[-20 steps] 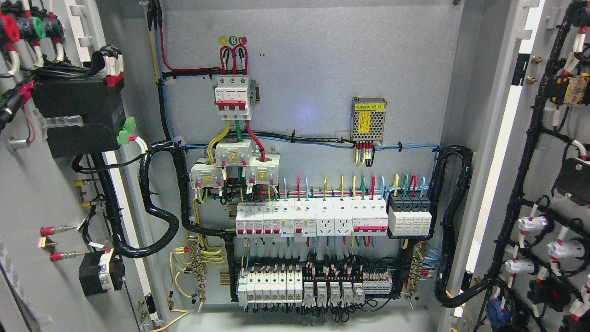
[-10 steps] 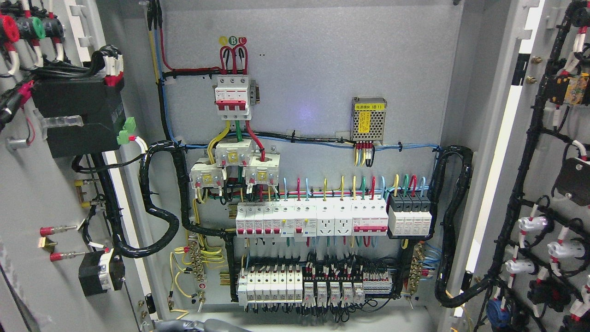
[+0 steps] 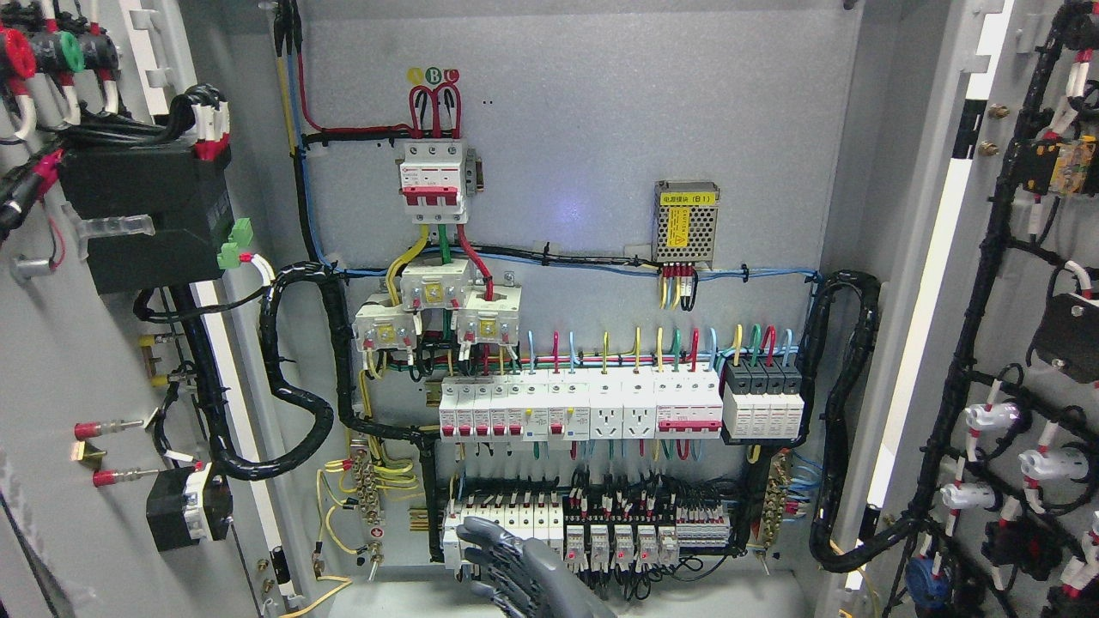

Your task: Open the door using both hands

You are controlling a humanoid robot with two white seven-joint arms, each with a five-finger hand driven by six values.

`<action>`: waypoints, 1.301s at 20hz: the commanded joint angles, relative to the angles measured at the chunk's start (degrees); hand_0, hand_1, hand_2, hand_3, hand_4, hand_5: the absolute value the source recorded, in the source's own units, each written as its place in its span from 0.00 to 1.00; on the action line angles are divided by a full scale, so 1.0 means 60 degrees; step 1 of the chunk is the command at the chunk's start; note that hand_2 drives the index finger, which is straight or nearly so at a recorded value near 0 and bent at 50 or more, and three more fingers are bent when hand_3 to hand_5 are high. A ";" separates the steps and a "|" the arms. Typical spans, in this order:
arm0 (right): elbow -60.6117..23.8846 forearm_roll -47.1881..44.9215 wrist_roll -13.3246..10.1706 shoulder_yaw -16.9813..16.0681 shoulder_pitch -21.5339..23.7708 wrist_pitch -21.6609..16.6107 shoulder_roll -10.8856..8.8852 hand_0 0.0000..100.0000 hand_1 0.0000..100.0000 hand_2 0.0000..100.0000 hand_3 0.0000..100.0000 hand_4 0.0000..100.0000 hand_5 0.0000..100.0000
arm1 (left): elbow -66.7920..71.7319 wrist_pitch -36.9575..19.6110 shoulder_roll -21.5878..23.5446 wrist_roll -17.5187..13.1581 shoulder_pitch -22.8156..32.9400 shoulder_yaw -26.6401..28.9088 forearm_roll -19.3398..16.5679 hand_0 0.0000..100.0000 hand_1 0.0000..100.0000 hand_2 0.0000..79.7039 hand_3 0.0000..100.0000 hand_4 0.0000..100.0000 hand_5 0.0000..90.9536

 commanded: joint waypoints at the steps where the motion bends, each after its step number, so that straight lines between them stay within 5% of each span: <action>1: -0.1425 -0.0044 -0.0205 -0.1345 0.1457 -0.0944 -0.0991 0.19 0.00 0.00 0.00 0.00 0.00 | -0.3048 -0.0109 0.0992 0.0021 -0.0055 -0.0325 0.0490 0.00 0.00 0.00 0.00 0.00 0.00; 6: -0.1996 -0.0058 -0.0191 -0.1711 0.2717 -0.2383 -0.1973 0.19 0.00 0.00 0.00 0.00 0.00 | -0.3634 -0.0651 0.1182 0.0021 -0.0231 -0.0354 0.0490 0.00 0.00 0.00 0.00 0.00 0.00; 12: -0.2158 -0.0044 -0.0147 -0.2034 0.3626 -0.4226 -0.2150 0.19 0.00 0.00 0.00 0.00 0.00 | -0.4221 -0.0696 0.1168 0.0021 -0.0816 -0.0383 0.0490 0.00 0.00 0.00 0.00 0.00 0.00; 21: -0.2275 0.0088 -0.0088 -0.2737 0.4667 -0.6381 -0.3043 0.19 0.00 0.00 0.00 0.00 0.00 | -0.4602 -0.1235 0.1138 0.0021 -0.1813 -0.0881 0.0446 0.00 0.00 0.00 0.00 0.00 0.00; 26: -0.2275 0.1785 -0.0117 -0.3206 0.5238 -0.7539 -0.3586 0.19 0.00 0.00 0.00 0.00 0.00 | -0.4617 -0.1838 0.1138 0.0021 -0.2105 -0.0881 0.0431 0.00 0.00 0.00 0.00 0.00 0.00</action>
